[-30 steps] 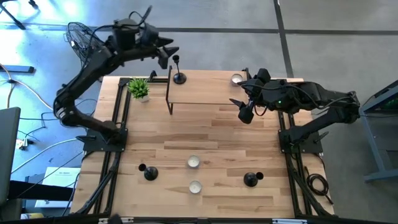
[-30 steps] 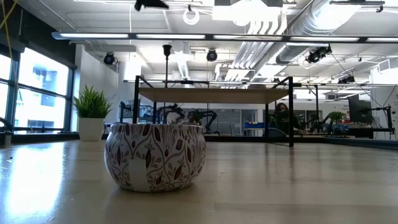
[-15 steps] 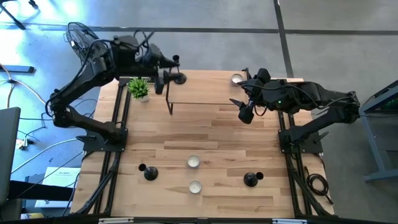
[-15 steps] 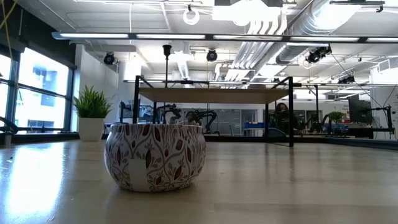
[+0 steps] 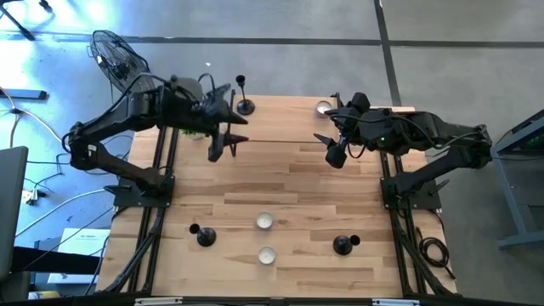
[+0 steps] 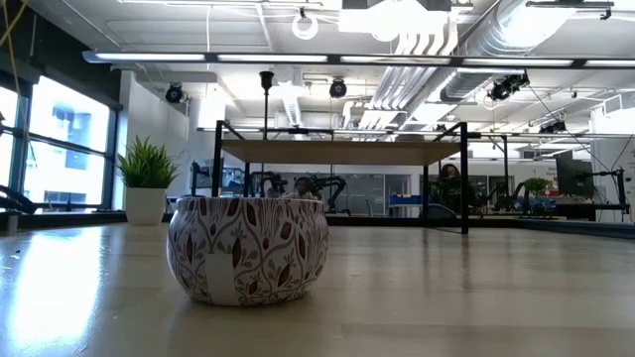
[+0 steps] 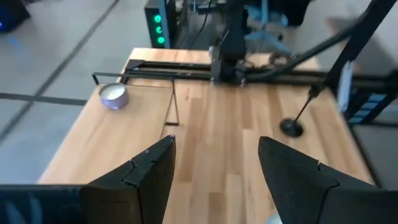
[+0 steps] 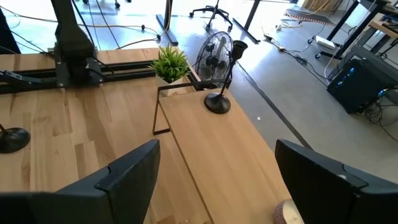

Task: Pick & Place candle stick holders
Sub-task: Put the blue patterned scented candle on the shelf

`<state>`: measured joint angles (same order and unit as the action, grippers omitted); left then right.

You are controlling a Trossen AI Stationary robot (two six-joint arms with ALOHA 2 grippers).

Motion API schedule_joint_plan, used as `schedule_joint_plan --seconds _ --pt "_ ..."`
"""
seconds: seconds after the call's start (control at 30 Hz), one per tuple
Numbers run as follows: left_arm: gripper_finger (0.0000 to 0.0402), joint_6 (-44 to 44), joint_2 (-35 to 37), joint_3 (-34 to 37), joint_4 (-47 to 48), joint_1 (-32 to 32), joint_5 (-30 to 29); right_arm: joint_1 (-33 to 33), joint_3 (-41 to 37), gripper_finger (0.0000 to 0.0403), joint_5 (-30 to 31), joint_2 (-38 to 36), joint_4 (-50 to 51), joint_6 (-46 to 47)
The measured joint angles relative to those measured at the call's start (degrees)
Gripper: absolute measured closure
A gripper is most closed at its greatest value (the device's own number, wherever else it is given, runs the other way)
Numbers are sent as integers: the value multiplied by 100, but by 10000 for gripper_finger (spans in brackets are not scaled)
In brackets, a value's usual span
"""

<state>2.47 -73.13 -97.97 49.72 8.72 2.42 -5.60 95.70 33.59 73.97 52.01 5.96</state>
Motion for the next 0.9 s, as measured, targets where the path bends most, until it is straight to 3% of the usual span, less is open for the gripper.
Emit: schedule_joint_plan --seconds 0.3,0.47,0.67,0.9 --pt "174 169 -169 5 341 -917 -713 -1 0 91 -354 0 43 -2" --pt "174 -189 -327 3 575 -1266 -984 0 0 91 -540 0 80 -2" --pt "174 -1125 -485 0 679 -1463 -845 -1 0 91 -747 0 90 -2" --pt "174 -1320 -618 11 741 -1558 -585 -5 0 91 -983 0 128 7"
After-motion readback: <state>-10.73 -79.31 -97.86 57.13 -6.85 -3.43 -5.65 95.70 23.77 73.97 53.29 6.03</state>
